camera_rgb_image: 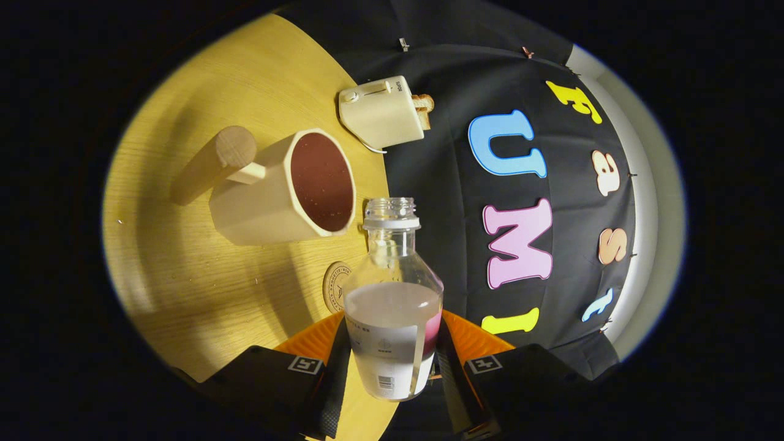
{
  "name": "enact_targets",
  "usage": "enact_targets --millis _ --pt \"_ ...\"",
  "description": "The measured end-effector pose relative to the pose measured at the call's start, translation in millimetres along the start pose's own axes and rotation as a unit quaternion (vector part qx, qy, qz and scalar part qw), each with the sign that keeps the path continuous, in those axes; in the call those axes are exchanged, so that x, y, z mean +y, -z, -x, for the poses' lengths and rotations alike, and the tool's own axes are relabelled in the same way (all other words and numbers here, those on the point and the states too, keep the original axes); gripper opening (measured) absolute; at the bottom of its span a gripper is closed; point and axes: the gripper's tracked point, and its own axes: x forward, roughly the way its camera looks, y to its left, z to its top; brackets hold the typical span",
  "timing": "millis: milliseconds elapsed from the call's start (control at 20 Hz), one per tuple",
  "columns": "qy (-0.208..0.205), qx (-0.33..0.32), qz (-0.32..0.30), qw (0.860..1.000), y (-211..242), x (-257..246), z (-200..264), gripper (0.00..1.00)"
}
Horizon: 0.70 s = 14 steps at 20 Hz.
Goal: Take the bottle from table, then pour the juice into the cup, finally place the bottle on the coaster
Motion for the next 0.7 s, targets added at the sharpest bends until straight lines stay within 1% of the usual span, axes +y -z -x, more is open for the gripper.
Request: enact_targets --millis 300,500,700 --pt "0.01 0.003 0.043 0.999 0.4 -4.5 -1.9 0.7" --pt "0.026 -0.004 0.086 0.996 -2.4 -8.2 -4.1 0.7" --pt "0.036 -0.01 0.106 0.994 -3.5 -12.2 -6.7 0.7"
